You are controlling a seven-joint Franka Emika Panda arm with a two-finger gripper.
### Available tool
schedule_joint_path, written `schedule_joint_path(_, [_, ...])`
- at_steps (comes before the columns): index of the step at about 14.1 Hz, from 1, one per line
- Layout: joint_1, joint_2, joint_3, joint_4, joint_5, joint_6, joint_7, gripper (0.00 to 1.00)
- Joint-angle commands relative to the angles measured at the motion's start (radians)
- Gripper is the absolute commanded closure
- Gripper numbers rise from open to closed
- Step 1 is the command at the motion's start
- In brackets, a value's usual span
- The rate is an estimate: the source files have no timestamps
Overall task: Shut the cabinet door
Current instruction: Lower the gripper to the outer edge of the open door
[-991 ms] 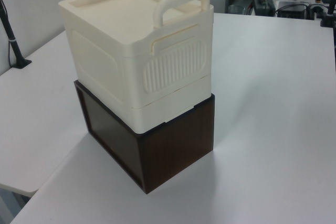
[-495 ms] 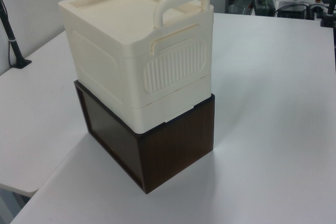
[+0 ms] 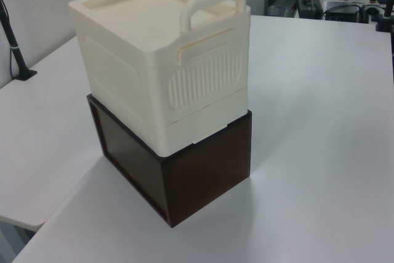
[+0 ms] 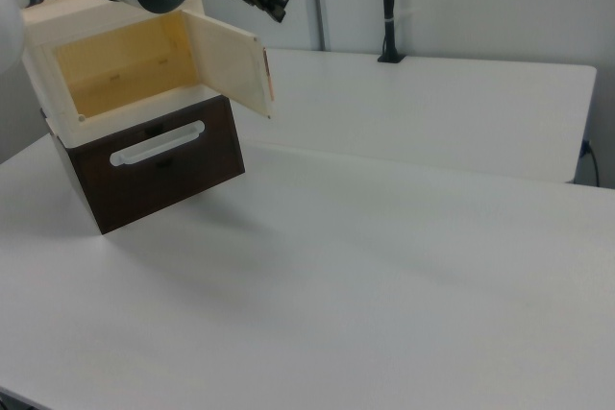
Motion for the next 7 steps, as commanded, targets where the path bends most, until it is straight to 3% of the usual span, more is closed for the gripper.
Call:
schedule_joint_path(1, [0.049,0.014,-0.003,-0.004,0.02,0.054,0.006,1.0])
schedule_joint_path(4, [0.061,0.01,-0.003,-0.004,0.012,0.034,0.004,1.0])
schedule_joint_path(7, [0.061,0.002,-0.003,0.0,0.009,-0.088,-0.008,1.0])
